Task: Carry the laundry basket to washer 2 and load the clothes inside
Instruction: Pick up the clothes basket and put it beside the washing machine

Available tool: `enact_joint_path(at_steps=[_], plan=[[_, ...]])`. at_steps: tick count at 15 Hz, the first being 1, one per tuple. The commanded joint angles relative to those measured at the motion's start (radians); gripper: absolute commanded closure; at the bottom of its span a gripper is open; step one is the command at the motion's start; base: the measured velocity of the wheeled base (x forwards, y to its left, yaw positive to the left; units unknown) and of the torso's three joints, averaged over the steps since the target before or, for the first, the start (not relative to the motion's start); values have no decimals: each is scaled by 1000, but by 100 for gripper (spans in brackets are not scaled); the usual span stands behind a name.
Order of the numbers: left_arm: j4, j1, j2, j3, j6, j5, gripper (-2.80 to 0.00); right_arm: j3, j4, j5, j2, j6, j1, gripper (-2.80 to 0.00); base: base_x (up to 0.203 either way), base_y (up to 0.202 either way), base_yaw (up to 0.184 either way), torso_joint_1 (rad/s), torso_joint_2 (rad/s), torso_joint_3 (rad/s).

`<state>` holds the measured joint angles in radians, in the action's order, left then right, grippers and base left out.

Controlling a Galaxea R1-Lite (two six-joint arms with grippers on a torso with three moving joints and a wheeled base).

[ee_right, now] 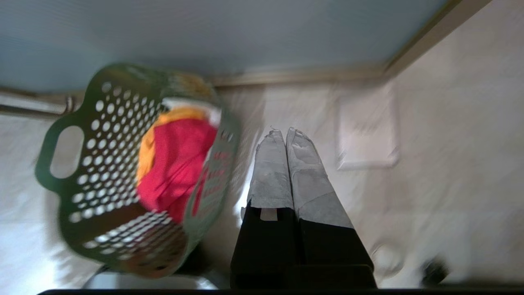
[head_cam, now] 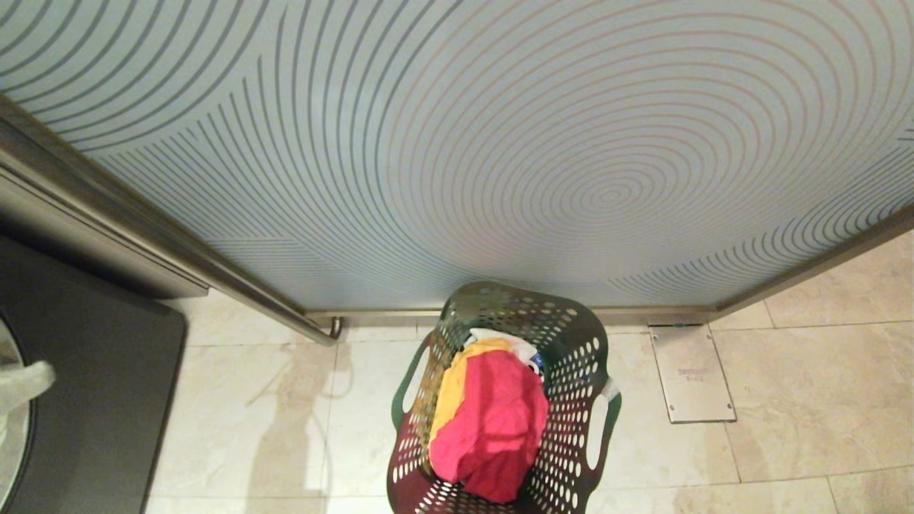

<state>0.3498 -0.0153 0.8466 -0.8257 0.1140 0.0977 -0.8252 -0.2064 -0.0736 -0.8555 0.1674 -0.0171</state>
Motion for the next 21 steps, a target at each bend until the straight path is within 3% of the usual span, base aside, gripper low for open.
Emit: enact_joint_path(at_steps=[1, 2, 3, 5, 8, 10, 16, 18, 21], plan=[[-45, -3, 282, -22, -2, 7, 0, -77, -17, -20, -384, 96, -54, 0, 0, 0, 0, 0, 0, 0], [-98, -6, 334, -9, -5, 14, 0, -59, -22, -30, -429, 140, -108, -280, 0, 0, 0, 0, 0, 0], [-126, -16, 355, 40, -6, 21, -280, -23, -22, -39, -440, 186, -149, -280, 0, 0, 0, 0, 0, 0], [-150, -91, 400, 105, -12, 22, -280, -20, -22, -44, -445, 233, -234, -280, 0, 0, 0, 0, 0, 0], [-147, -121, 417, 165, -13, 23, -280, -28, -22, -43, -499, 271, -431, -280, 0, 0, 0, 0, 0, 0], [-139, -178, 402, 179, -9, 19, -280, -40, -21, -50, -566, 370, -520, -280, 0, 0, 0, 0, 0, 0], [-155, -448, 590, 144, -69, -116, -280, -25, -17, -214, -747, 408, -530, -280, 0, 0, 0, 0, 0, 0], [-156, -492, 661, 95, -114, -196, -280, -26, -19, -222, -786, 408, -529, -280, 0, 0, 0, 0, 0, 0], [-168, -520, 705, 71, -142, -210, -280, -18, -39, -224, -806, 400, -521, -280, 0, 0, 0, 0, 0, 0]])
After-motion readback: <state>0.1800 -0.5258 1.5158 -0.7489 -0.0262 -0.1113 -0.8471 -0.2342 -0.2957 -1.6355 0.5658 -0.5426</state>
